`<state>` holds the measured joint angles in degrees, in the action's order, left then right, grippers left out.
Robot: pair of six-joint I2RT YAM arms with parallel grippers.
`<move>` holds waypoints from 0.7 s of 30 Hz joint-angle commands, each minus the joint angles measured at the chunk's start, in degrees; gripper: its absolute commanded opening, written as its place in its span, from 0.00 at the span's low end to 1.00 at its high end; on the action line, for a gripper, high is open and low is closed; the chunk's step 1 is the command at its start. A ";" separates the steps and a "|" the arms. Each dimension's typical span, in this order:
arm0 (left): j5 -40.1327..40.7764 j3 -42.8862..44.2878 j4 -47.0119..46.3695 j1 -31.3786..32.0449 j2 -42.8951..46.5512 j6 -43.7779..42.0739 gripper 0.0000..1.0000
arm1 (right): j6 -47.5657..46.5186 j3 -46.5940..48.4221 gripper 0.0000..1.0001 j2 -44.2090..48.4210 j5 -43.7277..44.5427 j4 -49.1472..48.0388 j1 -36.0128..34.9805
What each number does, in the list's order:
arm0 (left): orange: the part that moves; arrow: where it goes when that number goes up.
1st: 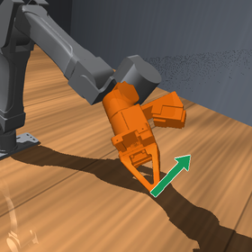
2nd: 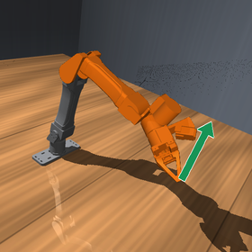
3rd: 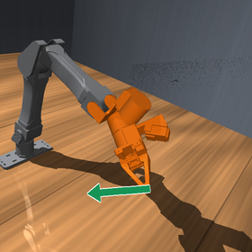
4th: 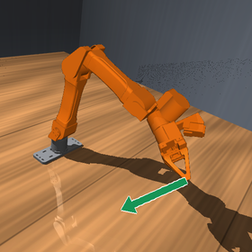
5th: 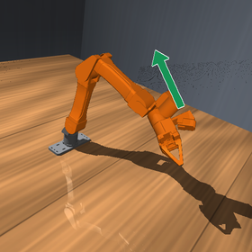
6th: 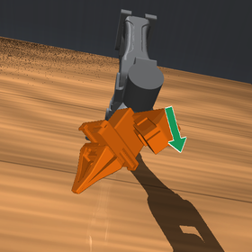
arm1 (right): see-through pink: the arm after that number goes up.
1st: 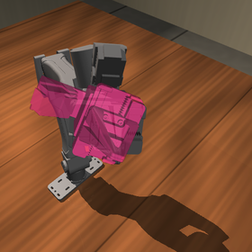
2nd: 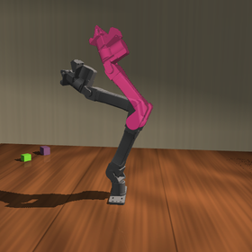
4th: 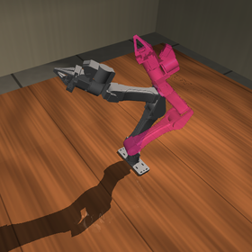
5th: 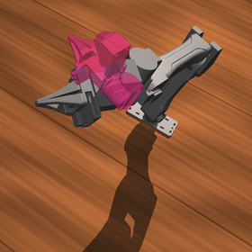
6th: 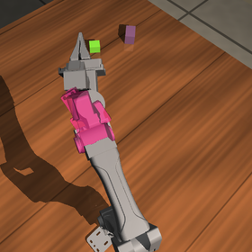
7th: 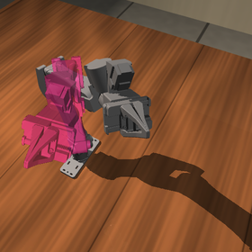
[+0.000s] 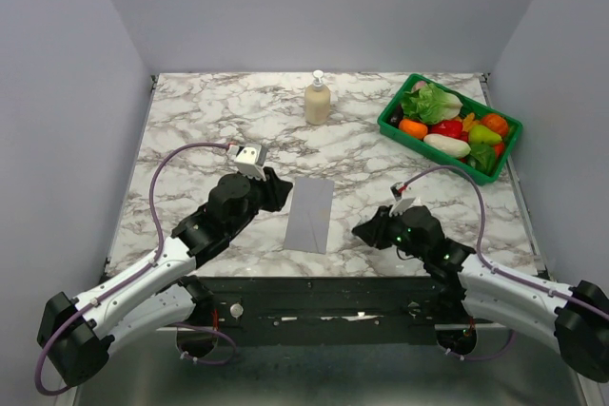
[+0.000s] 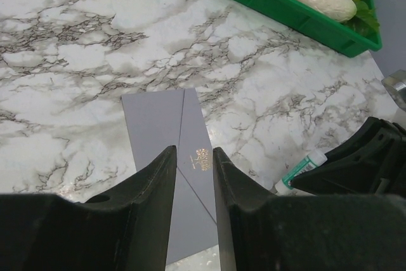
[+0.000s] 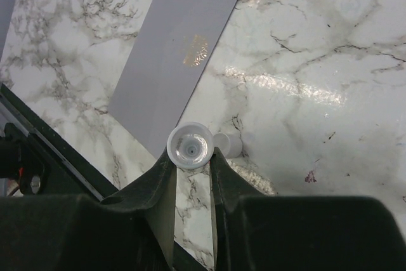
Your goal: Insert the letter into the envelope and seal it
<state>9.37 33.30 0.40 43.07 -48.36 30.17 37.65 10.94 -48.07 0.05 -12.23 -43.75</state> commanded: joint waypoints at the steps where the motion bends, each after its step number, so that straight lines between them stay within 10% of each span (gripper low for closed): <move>1: -0.93 -0.52 -1.90 -0.35 0.63 0.32 0.37 | -0.65 1.19 0.01 -1.75 -2.07 -2.27 0.42; 21: -0.93 -0.95 -2.07 -0.71 0.28 0.06 0.36 | 0.23 1.28 0.01 -3.52 -0.41 -3.86 1.91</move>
<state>9.37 33.23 -0.34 42.70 -48.36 30.15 37.65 10.96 -51.64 -0.82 -14.81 -42.41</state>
